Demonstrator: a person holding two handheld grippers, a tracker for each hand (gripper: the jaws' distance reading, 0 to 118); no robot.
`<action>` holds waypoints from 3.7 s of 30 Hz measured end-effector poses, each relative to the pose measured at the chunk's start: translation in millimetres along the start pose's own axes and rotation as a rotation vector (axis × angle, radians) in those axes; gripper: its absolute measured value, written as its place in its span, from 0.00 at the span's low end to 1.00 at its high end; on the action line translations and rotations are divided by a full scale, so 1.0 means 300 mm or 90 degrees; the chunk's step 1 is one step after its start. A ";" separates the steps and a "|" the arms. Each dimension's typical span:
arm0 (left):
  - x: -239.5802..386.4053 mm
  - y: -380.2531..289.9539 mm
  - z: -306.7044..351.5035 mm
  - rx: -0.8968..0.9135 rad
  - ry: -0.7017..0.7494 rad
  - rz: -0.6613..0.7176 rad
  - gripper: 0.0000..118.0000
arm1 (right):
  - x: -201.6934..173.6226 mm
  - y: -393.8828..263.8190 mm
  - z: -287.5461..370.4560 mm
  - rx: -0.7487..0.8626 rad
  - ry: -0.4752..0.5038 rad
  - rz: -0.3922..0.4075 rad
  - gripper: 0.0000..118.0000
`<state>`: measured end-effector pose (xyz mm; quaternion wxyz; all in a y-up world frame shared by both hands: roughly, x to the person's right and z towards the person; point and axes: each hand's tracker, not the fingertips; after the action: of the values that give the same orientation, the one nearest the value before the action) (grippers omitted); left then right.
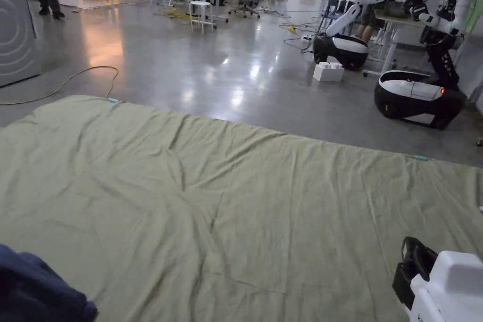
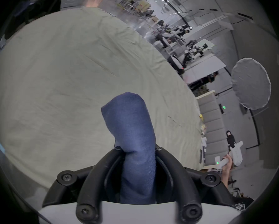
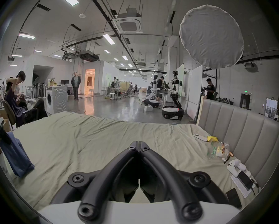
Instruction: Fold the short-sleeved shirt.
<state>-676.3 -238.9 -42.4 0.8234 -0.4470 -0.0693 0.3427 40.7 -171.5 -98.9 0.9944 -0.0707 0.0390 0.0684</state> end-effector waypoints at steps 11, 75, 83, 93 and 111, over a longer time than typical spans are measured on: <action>-0.033 0.037 0.021 -0.021 0.258 -0.014 0.20 | 0.036 -0.112 -0.004 -0.068 -0.007 -0.023 0.01; 1.086 -0.630 -0.580 0.511 0.241 -0.393 0.06 | 0.017 -0.199 0.098 -0.018 -0.018 -0.062 0.01; 1.090 -0.641 -0.579 0.510 0.239 -0.409 0.06 | 0.011 -0.193 0.093 -0.021 -0.017 -0.061 0.01; 1.095 -0.637 -0.583 0.514 0.244 -0.409 0.16 | 0.007 -0.204 0.083 -0.027 -0.019 -0.065 0.33; 1.038 -0.625 -0.544 0.524 0.226 -0.358 0.81 | 0.005 -0.214 0.091 -0.010 -0.031 -0.070 0.95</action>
<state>-278.2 -225.0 -51.8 0.9900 -0.1020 0.0941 0.0268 53.2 -230.4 -63.3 0.9967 -0.0792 0.0107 0.0158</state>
